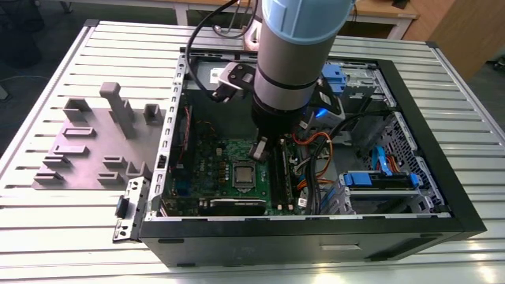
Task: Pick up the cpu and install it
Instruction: 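Install the first cpu locking lever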
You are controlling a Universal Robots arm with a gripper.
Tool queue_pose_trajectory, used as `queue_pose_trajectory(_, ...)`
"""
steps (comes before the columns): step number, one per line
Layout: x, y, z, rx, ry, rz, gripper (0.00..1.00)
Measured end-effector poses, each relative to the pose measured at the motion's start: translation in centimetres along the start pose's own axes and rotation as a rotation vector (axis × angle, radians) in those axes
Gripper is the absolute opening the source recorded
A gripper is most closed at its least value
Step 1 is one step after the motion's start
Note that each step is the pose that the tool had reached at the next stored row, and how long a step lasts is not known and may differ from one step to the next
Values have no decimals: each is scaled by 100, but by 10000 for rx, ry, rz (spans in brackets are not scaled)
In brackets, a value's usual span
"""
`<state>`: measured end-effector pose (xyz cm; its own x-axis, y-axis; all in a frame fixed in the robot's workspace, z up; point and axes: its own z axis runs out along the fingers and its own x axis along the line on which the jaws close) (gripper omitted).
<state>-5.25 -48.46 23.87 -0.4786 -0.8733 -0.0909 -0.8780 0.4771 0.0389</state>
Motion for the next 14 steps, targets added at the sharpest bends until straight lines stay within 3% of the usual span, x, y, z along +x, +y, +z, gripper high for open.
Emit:
queue_pose_trajectory(8, 3, 1, 12, -104, 47, -1146, 11)
queue_pose_trajectory(14, 8, -2, 18, -111, 55, -1243, 11)
